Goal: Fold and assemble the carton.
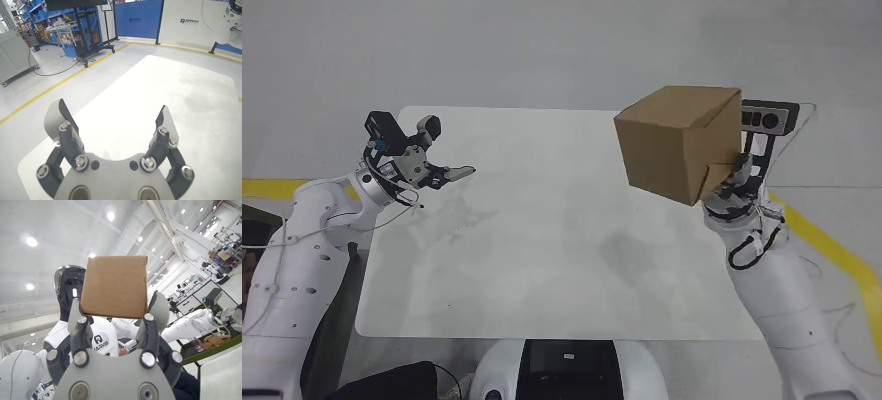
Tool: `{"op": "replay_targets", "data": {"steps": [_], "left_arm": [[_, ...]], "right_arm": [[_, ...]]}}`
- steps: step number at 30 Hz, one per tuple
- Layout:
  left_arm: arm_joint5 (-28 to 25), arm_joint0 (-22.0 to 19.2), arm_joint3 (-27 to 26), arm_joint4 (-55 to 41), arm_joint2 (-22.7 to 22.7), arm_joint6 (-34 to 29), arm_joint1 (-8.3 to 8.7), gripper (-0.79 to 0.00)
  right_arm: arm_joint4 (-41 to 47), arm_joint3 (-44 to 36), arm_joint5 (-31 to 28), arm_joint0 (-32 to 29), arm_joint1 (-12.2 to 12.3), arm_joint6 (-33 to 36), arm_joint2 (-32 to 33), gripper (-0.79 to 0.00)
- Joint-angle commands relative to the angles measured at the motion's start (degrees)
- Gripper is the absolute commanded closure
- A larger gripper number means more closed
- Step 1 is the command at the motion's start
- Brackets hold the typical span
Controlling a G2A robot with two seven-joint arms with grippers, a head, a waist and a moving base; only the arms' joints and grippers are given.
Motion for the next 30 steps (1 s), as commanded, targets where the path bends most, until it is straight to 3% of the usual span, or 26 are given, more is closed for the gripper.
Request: {"op": "replay_targets", "data": {"steps": [1, 9, 16, 30], "left_arm": [[0.00, 0.00, 0.00, 0.00, 0.00, 0.00, 0.00, -0.785], [0.00, 0.00, 0.00, 0.00, 0.00, 0.00, 0.00, -0.785], [0.00, 0.00, 0.00, 0.00, 0.00, 0.00, 0.00, -0.785], [0.00, 0.00, 0.00, 0.00, 0.00, 0.00, 0.00, -0.785]], "right_arm": [[-3.59, -0.49, -0.94, -0.13, -0.07, -0.94, 0.58, 0.000], [-22.17, -1.79, -4.86, -2.49, 0.16, -5.04, 2.55, 0.000], [-40.00, -4.43, -4.46, -5.96, 0.60, -11.04, 5.52, 0.000], [-83.11, -7.36, 6.83, -13.93, 0.77, -29.51, 7.67, 0.000]]}}
